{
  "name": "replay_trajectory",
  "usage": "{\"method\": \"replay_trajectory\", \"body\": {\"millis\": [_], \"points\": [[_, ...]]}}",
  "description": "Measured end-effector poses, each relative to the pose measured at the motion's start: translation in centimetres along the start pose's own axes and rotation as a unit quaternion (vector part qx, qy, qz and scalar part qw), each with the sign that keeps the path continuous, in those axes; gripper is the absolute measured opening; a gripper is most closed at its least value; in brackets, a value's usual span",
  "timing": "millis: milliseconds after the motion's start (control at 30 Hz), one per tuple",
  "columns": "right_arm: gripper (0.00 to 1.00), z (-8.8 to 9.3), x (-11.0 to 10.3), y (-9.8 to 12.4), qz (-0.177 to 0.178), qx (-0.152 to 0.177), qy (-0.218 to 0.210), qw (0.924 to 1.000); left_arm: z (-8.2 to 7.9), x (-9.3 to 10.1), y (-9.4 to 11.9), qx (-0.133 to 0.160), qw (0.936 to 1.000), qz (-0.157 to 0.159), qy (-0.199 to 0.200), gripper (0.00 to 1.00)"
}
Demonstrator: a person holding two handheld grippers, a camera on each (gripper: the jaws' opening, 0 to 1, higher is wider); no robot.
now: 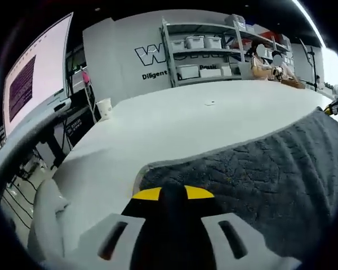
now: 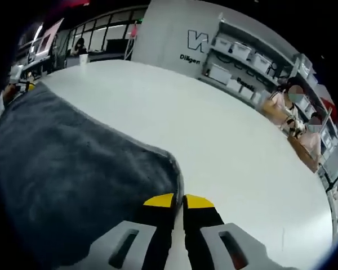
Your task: Open the folded towel by lifting each exposed corner and separating the folded layers until the towel lies flat within the target outline without major curled edges
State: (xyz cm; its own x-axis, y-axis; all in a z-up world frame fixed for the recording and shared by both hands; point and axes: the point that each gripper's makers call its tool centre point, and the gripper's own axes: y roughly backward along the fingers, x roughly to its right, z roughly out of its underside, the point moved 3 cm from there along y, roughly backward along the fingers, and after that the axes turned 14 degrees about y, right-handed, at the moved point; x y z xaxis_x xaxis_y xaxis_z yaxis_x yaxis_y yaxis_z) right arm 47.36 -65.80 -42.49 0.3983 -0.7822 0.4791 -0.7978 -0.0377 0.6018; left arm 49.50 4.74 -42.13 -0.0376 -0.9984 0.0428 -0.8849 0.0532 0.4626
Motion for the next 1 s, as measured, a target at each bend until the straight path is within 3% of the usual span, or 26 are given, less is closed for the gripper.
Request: {"method": "replay_trajectory", "body": {"millis": [300,600,1000], "points": [[0.00,0.3,0.7,-0.3,0.014,-0.002,0.005,0.9999,-0.4,0.5,-0.8,0.002,0.9996,-0.018,-0.023,0.07],[0.00,0.4,1.3,-0.7,0.026,0.000,-0.002,0.9997,-0.7,1.0,-1.6,0.005,0.9996,-0.023,-0.016,0.06],[0.00,0.2,3.1,-2.2,0.015,-0.003,-0.002,0.9999,-1.2,1.9,-2.7,0.007,0.9998,-0.016,-0.006,0.06]]}}
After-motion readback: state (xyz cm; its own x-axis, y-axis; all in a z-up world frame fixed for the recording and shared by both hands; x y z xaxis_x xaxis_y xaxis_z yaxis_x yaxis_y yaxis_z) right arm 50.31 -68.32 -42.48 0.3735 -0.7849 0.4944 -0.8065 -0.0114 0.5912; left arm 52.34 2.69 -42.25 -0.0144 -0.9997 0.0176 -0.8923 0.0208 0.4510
